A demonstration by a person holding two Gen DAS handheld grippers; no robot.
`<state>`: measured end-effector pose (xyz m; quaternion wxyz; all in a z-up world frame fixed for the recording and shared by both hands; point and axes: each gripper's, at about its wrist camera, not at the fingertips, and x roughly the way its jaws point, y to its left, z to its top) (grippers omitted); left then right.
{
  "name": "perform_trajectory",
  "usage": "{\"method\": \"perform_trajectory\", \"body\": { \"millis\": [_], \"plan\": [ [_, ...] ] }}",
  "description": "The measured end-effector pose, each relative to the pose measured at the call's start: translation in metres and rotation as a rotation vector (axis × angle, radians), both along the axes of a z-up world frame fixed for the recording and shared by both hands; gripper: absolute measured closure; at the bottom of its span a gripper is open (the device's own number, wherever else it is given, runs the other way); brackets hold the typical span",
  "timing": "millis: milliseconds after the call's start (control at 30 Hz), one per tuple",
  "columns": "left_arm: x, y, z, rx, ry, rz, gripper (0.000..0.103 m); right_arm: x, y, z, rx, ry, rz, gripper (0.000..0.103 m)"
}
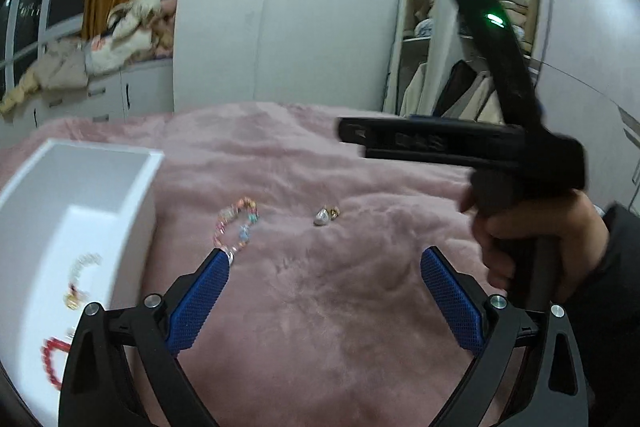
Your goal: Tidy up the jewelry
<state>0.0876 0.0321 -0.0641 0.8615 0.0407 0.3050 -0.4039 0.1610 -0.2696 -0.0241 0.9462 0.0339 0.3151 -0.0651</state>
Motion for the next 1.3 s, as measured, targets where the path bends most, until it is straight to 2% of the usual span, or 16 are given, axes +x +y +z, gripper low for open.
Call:
{"method": "perform_trajectory", "body": {
  "millis": [67,233,367,500,633,700,833,900,933,967,1000,1067,1133,1233,1300],
  "plan": [
    [0.014,-0.004,-0.010,-0.020,0.022,0.009,0.017,0.000,-0.009,-0.014,0.021,0.032,0.006,0.035],
    [0.042,-0.024,-0.040,0.014,0.061,0.055,0.034,0.005,-0.029,-0.050,0.111,0.116,0.020,0.052],
    [0.057,-0.031,-0.050,0.030,0.033,0.126,0.035,0.013,-0.028,-0.069,0.124,0.151,0.043,0.053],
    [0.071,-0.044,-0.062,0.092,0.000,0.180,0.035,0.024,-0.028,-0.088,0.157,0.177,0.057,0.055],
    [0.081,-0.041,-0.065,0.092,-0.012,0.236,0.035,0.037,-0.020,-0.101,0.144,0.196,0.112,0.056],
    [0.085,-0.038,-0.071,0.067,0.003,0.243,0.035,0.045,-0.016,-0.106,0.140,0.203,0.126,0.056],
    [0.094,-0.038,-0.081,0.076,0.043,0.255,0.035,0.058,-0.016,-0.114,0.142,0.207,0.131,0.057],
    [0.099,-0.038,-0.087,0.079,0.065,0.258,0.035,0.062,-0.016,-0.118,0.140,0.203,0.133,0.062],
    [0.103,-0.039,-0.091,0.088,0.083,0.258,0.037,0.063,-0.017,-0.119,0.134,0.202,0.126,0.070],
    [0.103,-0.039,-0.092,0.090,0.087,0.260,0.048,0.063,-0.018,-0.120,0.134,0.201,0.120,0.082],
    [0.104,-0.039,-0.093,0.092,0.091,0.264,0.054,0.063,-0.021,-0.121,0.147,0.203,0.116,0.083],
    [0.105,-0.038,-0.094,0.094,0.105,0.266,0.079,0.062,-0.023,-0.121,0.156,0.192,0.115,0.083],
    [0.109,-0.037,-0.098,0.100,0.132,0.266,0.092,0.059,-0.022,-0.119,0.156,0.184,0.114,0.083],
    [0.110,-0.037,-0.100,0.104,0.149,0.256,0.097,0.054,-0.024,-0.115,0.169,0.175,0.103,0.083],
    [0.109,-0.039,-0.101,0.117,0.141,0.251,0.097,0.051,-0.027,-0.113,0.180,0.167,0.094,0.083]
  ]
}}
